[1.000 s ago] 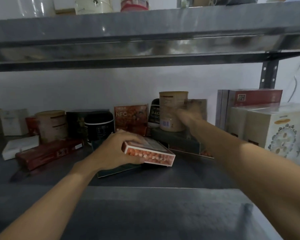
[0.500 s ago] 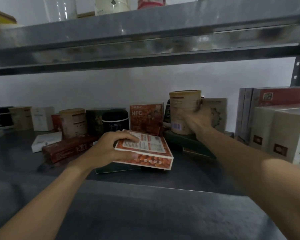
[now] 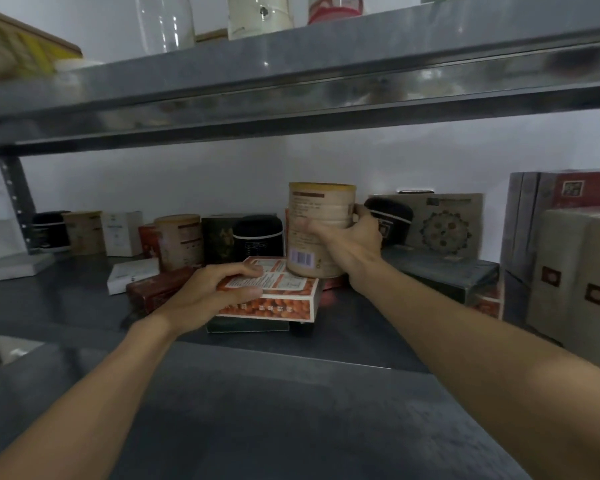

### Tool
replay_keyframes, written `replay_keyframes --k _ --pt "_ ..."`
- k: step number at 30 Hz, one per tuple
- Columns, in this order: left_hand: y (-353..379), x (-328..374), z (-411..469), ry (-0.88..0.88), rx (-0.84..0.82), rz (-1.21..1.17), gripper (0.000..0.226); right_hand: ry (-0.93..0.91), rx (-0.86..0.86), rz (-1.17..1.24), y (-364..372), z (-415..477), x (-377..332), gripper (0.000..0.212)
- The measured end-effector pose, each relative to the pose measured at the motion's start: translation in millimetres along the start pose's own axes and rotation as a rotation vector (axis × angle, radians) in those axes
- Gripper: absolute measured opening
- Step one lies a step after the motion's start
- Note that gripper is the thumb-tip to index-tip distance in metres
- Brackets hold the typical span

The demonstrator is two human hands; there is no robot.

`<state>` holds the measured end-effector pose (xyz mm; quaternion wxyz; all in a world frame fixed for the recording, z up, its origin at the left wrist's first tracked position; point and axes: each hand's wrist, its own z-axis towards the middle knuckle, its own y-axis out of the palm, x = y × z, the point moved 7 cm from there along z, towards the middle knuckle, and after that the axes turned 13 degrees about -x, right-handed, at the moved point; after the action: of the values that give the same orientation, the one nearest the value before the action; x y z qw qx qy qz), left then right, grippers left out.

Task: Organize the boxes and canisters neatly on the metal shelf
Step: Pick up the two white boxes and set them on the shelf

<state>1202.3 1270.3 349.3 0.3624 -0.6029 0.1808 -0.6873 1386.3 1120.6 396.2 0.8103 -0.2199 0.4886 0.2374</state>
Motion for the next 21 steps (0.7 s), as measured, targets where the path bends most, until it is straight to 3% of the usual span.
replay_keyframes --k 8,17,21 --pt "-16 -6 -8 -0.062 0.042 0.055 0.086 -0.019 -0.079 0.006 52 -4 -6 0.08" --pt "-41 -32 -26 -0.122 0.068 0.037 0.088 -0.013 -0.398 -0.047 91 -11 8 0.089" --pt "-48 -42 -33 -0.154 0.106 -0.029 0.082 -0.013 -0.377 -0.09 101 -17 16 0.09"
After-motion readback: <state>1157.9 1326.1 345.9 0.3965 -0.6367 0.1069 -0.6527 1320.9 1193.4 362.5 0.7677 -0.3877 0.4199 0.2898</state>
